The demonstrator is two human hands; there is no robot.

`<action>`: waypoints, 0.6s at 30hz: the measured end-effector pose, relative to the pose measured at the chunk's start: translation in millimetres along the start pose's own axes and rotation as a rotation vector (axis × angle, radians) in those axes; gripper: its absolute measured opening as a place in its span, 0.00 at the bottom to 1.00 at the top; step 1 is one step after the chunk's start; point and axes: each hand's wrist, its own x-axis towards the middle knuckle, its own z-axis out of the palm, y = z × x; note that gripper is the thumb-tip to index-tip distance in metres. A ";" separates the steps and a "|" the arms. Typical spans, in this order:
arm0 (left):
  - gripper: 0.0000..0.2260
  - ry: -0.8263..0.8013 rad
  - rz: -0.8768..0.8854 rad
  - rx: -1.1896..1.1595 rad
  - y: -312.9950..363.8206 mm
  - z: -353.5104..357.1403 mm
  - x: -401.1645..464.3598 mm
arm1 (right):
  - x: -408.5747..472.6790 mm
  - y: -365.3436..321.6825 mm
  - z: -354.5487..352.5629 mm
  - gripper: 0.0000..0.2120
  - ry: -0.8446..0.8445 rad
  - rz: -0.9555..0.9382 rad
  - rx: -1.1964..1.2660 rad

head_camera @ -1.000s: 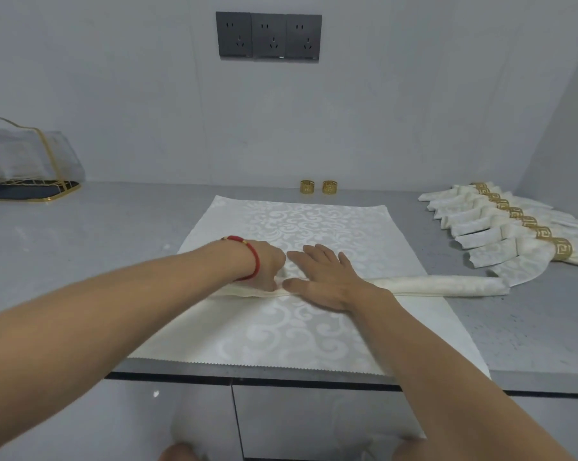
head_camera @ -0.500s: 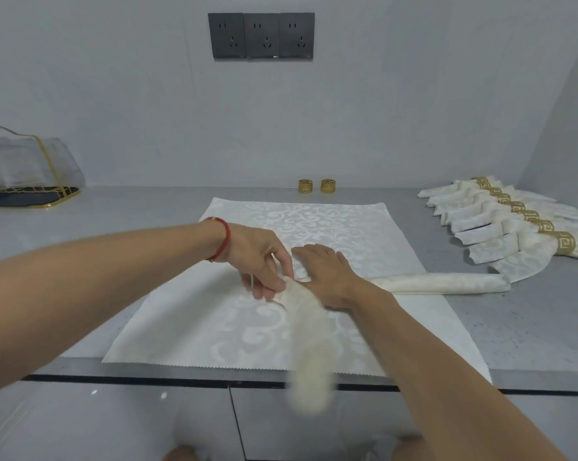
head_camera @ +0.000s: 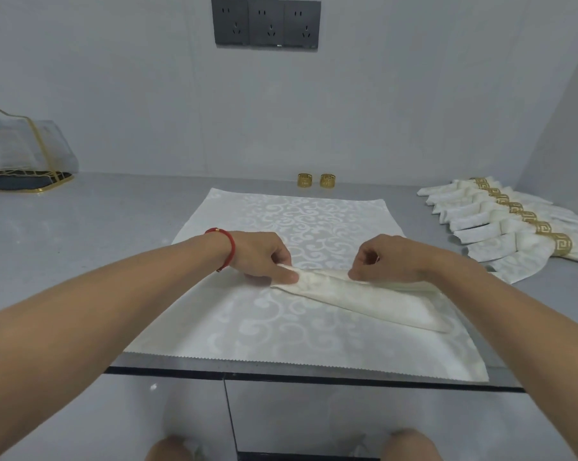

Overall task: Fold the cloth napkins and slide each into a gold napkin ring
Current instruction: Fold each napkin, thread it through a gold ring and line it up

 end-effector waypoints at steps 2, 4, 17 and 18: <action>0.15 -0.006 -0.035 -0.013 3.7 -1.2 1.4 | -1.7 -7.8 -1.6 0.14 -0.045 0.059 -0.078; 0.13 0.021 -0.058 -0.005 7.7 -0.2 3.8 | -2.0 -16.3 -1.6 0.16 -0.067 0.088 -0.130; 0.15 0.070 -0.089 -0.057 10.7 7.9 6.9 | -14.2 -64.2 -24.0 0.10 -0.141 0.061 -0.304; 0.15 0.073 -0.092 -0.054 11.0 8.0 5.8 | -14.4 -63.0 -31.9 0.11 -0.213 0.079 -0.147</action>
